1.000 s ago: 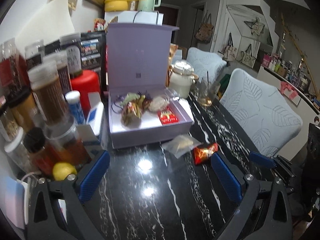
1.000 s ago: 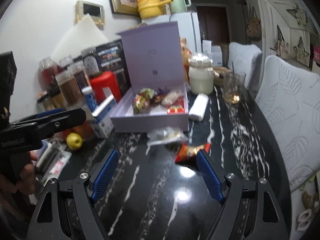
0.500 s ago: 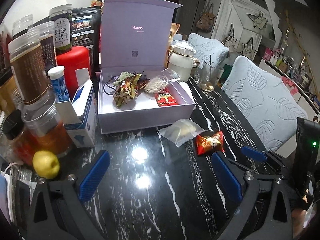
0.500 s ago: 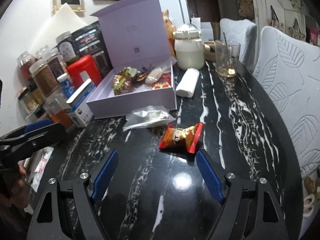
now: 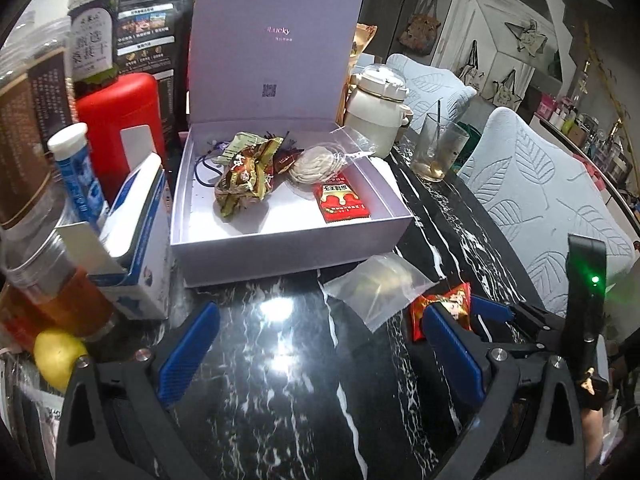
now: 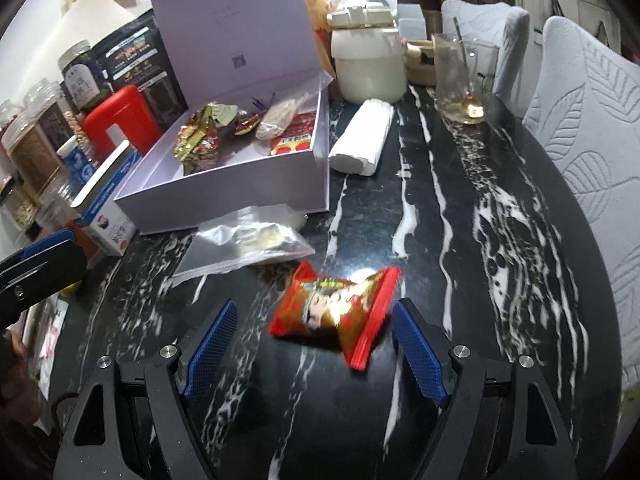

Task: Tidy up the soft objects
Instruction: 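Grasp the clear zip bag with the left gripper while the right gripper grasps the red-gold snack packet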

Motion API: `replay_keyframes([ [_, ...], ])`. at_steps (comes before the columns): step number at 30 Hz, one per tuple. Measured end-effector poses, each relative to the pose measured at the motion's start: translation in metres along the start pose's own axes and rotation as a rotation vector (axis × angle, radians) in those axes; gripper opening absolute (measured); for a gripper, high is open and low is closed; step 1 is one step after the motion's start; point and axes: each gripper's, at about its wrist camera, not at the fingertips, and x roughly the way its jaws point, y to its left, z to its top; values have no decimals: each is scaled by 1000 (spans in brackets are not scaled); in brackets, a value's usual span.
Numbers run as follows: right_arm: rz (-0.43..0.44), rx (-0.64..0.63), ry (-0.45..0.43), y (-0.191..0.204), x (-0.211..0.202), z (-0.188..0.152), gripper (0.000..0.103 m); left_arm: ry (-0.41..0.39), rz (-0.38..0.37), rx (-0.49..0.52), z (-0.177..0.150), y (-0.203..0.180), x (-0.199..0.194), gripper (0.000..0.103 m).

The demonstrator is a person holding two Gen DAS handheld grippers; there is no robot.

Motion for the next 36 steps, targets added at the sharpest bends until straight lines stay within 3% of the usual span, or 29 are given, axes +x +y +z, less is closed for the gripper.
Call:
replay_keyframes([
  [6,20,9,37,-5,17,6,78,18,-17,6,7,-4,13,103],
  [8,21,6,32,-6,19,6,59,23,-25,10,8,-6,17,103],
  [12,55,11,31,-12,17,5,42,37,-58,31,11,-15,25,103],
  [19,34,54,22,-38,6,-3,42,88,-131,104,13,-39,49,103],
  [30,3,121,12,-73,-12,-14,42,174,-104,208,12,-62,99,103],
  [36,6,130,11,-79,-13,-12,42,229,-105,200,14,-63,120,103],
])
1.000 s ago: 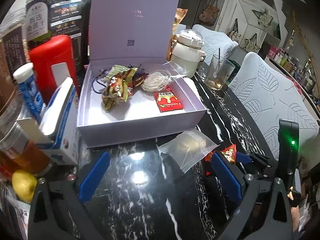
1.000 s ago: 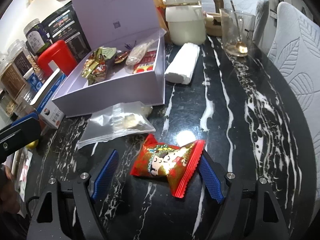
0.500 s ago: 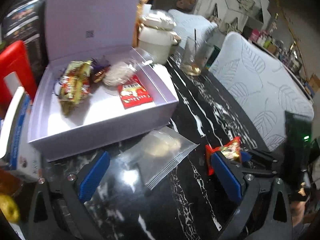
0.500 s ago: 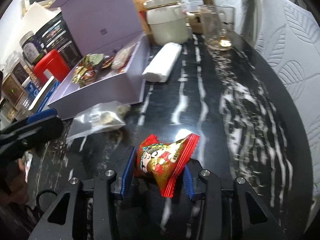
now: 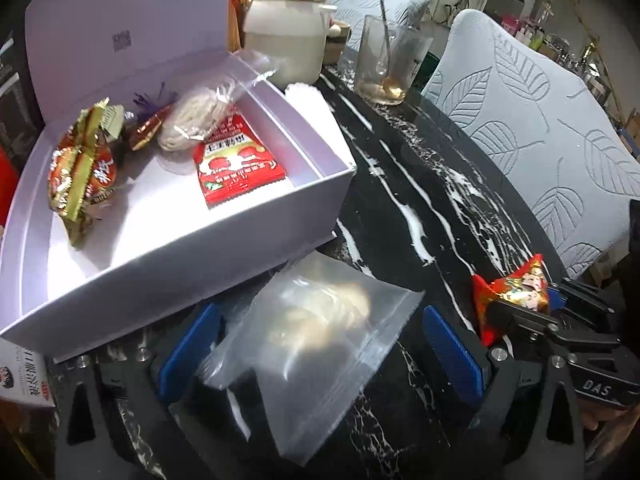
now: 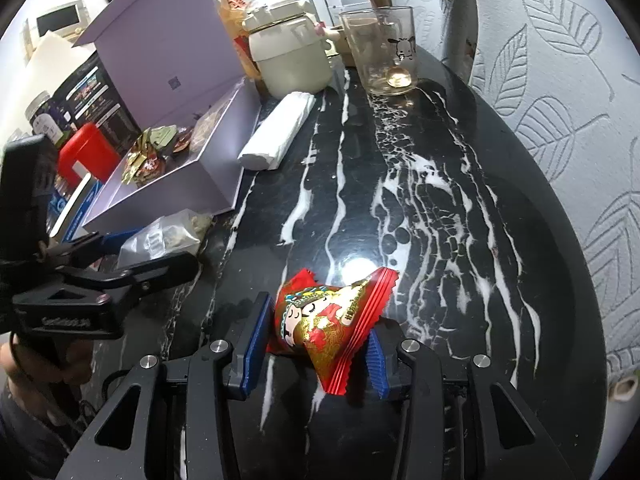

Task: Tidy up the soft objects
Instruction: 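Grasp the clear zip bag with the left gripper while the right gripper grasps the red-gold snack packet, then lift the zip bag and snack packet with both grippers and carry them over the box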

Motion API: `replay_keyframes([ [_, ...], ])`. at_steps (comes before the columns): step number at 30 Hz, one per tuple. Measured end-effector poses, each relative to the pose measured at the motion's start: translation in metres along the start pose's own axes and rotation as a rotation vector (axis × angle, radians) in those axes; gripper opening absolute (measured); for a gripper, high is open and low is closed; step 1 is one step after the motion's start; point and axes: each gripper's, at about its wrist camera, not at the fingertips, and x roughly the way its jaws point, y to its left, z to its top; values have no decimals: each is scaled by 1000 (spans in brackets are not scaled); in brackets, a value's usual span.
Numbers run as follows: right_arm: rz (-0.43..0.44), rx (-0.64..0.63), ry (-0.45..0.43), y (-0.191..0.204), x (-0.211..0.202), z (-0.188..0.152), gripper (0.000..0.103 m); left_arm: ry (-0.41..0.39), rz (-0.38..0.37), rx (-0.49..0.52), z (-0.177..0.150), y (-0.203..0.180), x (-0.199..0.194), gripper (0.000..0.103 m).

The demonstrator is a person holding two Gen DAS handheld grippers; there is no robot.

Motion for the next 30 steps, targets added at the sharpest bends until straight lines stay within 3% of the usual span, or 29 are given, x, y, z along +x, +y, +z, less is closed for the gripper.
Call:
replay_keyframes([
  [7,5,2,-4,-3,-1,0,42,1,12,10,2,-2,8,100],
  [10,4,4,-4,-3,-1,-1,42,-9,35,31,1,-7,7,84],
  [12,2,9,-4,-4,-2,-1,42,-20,70,41,0,-8,6,69],
  [14,1,13,-4,-5,-2,-1,42,-26,98,39,0,-8,5,61],
  [17,-5,18,-5,-6,-4,-2,42,-27,83,14,-1,-4,2,49],
  [23,-1,27,-13,-5,-12,-7,40,-19,65,7,-9,-9,-3,44],
  [26,2,27,-18,-4,-17,-11,38,-56,111,40,-16,-19,-14,44],
  [30,24,32,-18,-3,-22,-18,35,-61,83,31,-24,-24,-27,44],
])
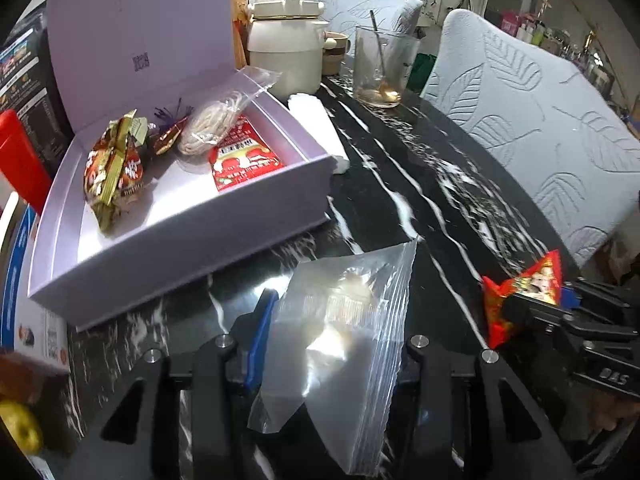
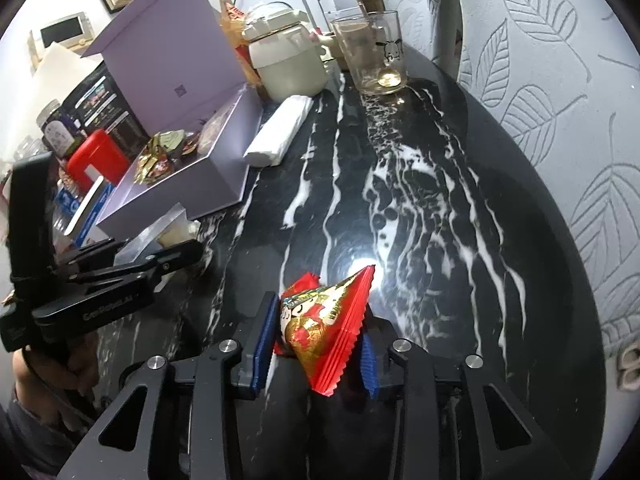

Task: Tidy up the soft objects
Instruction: 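Lift the zip bag and snack packet with both grippers and carry them over the box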

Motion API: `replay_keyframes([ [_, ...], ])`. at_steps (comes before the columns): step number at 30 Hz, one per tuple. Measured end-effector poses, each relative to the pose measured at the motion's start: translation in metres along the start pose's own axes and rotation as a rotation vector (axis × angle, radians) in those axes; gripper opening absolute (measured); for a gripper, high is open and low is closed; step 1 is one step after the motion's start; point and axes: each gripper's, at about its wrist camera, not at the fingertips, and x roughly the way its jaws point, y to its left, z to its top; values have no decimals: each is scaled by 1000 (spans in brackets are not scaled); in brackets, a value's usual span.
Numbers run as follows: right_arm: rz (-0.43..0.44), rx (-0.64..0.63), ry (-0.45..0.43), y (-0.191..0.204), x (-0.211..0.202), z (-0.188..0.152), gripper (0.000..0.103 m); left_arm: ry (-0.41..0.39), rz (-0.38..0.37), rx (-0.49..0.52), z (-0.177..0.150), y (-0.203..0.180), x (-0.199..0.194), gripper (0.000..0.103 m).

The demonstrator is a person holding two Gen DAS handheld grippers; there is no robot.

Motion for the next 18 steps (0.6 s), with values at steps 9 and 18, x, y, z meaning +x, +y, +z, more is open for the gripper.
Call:
replay_keyframes([
  [9,16,14,-8,5,-13,-17,33,-6,-27,-6,-25,-5,-31,44],
  [18,32,8,-13,16,-26,-37,31,9,-48,-45,-57,-8,-48,44],
])
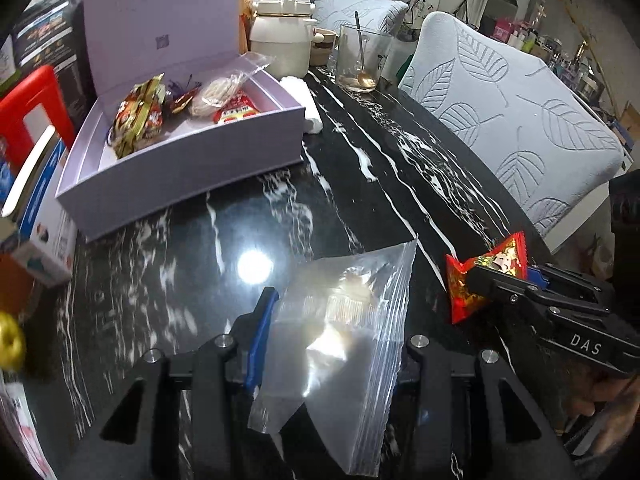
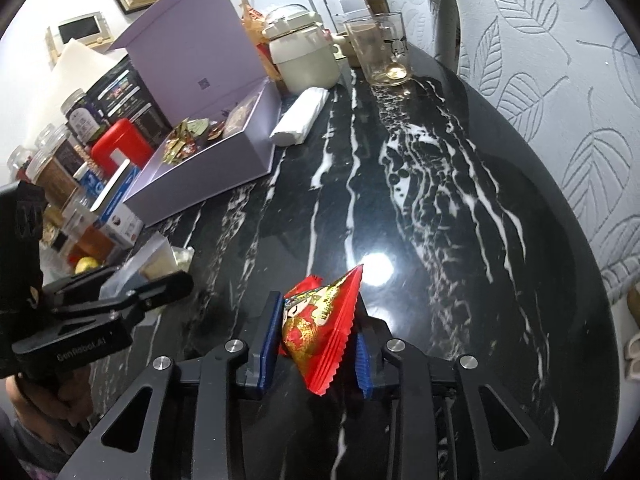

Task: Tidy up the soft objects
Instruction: 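Lift the zip bag and snack packet with both grippers and carry them over the box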

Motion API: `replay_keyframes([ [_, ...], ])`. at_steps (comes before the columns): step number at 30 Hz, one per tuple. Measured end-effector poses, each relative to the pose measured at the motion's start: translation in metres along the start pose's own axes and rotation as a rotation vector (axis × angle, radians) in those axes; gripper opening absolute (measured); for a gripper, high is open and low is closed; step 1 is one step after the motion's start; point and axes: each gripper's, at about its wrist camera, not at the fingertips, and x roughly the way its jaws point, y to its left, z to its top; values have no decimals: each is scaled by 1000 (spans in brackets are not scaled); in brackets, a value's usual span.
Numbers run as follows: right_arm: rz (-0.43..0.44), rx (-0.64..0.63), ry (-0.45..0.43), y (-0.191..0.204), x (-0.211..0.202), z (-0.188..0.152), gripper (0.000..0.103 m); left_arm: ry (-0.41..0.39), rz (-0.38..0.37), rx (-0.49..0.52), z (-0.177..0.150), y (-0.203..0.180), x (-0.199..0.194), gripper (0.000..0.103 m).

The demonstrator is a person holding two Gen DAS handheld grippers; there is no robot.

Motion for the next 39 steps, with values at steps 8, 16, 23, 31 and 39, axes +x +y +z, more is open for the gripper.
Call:
replay_keyframes([
  [8,49,-3,-4,14,-7,-17,28,-20,13,-21,-21,3,-18,44],
  [16,96,-35,-13,37,-13,-28,28,-42,41,-56,-39,14,-36,44],
  [23,138,-77,-1,57,-13,-34,28,-67,44,-88,-52,24,-50,44],
  [31,198,-122,1,85,-16,-33,28,-132,69,-118,-50,40,-76,44],
  [39,250,-175,-35,112,-20,-12,28,-242,73,-109,-28,50,-105,44],
])
